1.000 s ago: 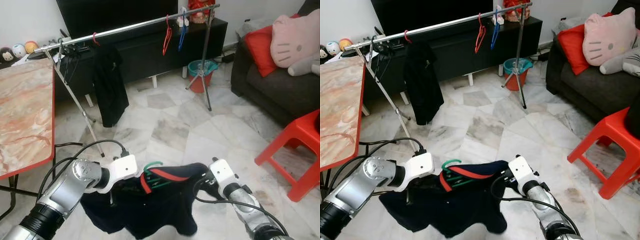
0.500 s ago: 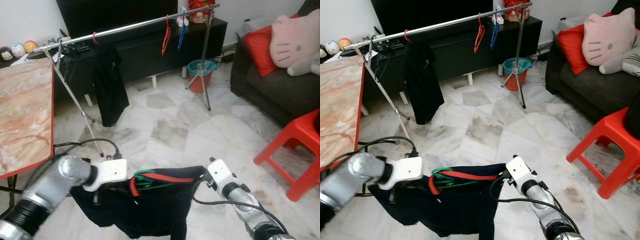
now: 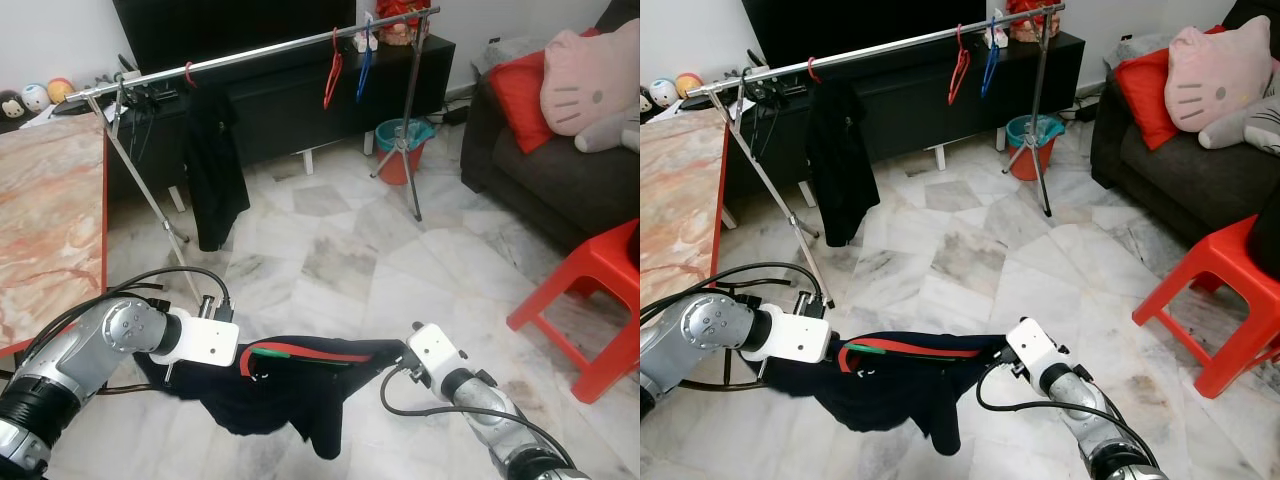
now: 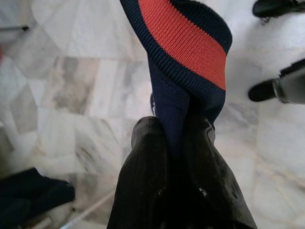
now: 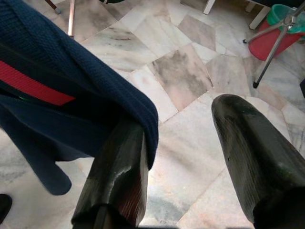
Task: Hang hanger
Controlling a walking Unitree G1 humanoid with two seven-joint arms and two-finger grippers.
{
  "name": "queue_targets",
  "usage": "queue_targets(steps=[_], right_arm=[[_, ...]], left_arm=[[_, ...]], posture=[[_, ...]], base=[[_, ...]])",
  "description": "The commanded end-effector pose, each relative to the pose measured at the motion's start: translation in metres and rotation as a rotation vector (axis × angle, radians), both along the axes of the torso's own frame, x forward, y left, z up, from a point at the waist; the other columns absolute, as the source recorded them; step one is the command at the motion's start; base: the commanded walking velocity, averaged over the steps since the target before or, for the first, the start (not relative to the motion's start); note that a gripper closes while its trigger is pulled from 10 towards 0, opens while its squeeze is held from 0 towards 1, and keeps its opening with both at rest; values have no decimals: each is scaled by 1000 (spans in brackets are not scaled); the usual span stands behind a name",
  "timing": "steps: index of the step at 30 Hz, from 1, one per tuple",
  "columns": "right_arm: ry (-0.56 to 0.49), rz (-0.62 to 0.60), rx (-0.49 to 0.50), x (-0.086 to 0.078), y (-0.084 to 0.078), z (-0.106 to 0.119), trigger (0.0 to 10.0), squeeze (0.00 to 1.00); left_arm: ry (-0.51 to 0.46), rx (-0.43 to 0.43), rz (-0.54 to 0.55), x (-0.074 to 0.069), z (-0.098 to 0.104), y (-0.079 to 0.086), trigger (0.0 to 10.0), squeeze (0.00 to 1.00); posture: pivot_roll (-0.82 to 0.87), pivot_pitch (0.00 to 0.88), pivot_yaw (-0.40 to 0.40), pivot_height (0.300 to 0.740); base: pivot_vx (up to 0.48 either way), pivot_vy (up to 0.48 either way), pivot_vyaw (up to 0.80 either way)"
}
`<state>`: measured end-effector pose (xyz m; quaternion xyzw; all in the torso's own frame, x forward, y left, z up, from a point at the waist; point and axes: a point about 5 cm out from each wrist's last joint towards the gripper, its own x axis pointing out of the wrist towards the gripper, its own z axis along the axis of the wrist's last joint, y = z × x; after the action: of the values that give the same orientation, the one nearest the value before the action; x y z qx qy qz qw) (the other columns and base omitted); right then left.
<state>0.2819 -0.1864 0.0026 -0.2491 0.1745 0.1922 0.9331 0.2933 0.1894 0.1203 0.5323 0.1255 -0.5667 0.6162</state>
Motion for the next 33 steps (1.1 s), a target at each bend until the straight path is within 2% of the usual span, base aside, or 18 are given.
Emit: queue_targets(steps=[1,3,4,6,9,12,14,18,20,21,22,23,24,25,26,27,28,33], right_arm=[[23,-16,-10,-1,-5,-2,10000,0],[28,-12,-10,-1,-5,-2,10000,0],[32,-4,-9,-2,-4,-3,10000,0],[37,8,-8,-2,-2,-3,10000,0],[42,15,-7,-3,0,-4,10000,0],[48,22,-7,-4,1,-5,10000,0],[50,25,-7,-4,1,-5,10000,0],[51,26,-7,-5,1,-5,10000,0],[52,26,-4,-5,0,-5,10000,0],[52,26,-4,-5,0,-5,10000,0],[54,31,3,-5,1,-5,10000,0],[55,32,5,-5,1,-5,10000,0],[55,33,8,-6,2,-6,10000,0],[55,31,22,-6,2,-6,10000,0],[57,31,35,-6,3,-6,10000,0],[57,31,35,-6,3,-6,10000,0],[60,44,32,-6,5,-6,10000,0],[69,50,29,-6,6,-6,10000,0]], left_arm=[[-61,-16,-13,6,12,4,10000,0],[-106,-12,-39,8,16,3,10000,0],[-183,25,-76,12,19,4,10000,0],[-285,17,-89,18,24,5,10000,0],[-362,-19,-103,21,30,5,10000,0],[-497,10,-229,19,35,1,10000,0],[-526,34,-313,15,32,0,10000,0],[-504,69,-362,11,24,1,10000,0],[-445,197,-381,10,4,10,10000,0],[-445,197,-381,10,4,10,10000,0],[-423,269,-366,11,-9,16,10000,0],[-423,284,-355,12,-13,16,10000,0],[-421,292,-336,13,-16,16,10000,0],[-445,284,-213,21,-19,16,10000,0],[-448,287,-184,23,-21,16,10000,0],[-448,287,-184,23,-21,16,10000,0],[-451,313,-238,20,-24,15,10000,0],[-398,270,-247,16,-30,18,10000,0]], posture=[[13,0,56,740],[17,0,56,740],[19,0,58,740],[17,0,60,740],[21,0,60,740],[23,0,59,740],[28,0,61,740],[27,0,63,740],[27,0,62,740],[27,0,62,740],[26,0,62,740],[26,0,62,740],[21,0,63,740],[21,0,62,740],[21,0,62,740],[21,0,62,740],[21,0,60,740],[24,0,62,740]], base=[[0,0,0],[0,0,0],[0,0,0],[0,0,0],[0,0,0],[0,0,0],[0,0,0],[0,0,0],[0,0,0],[0,0,0],[0,0,0],[0,0,0],[0,0,0],[0,0,0],[0,0,0],[0,0,0],[0,0,0],[0,0,0]])
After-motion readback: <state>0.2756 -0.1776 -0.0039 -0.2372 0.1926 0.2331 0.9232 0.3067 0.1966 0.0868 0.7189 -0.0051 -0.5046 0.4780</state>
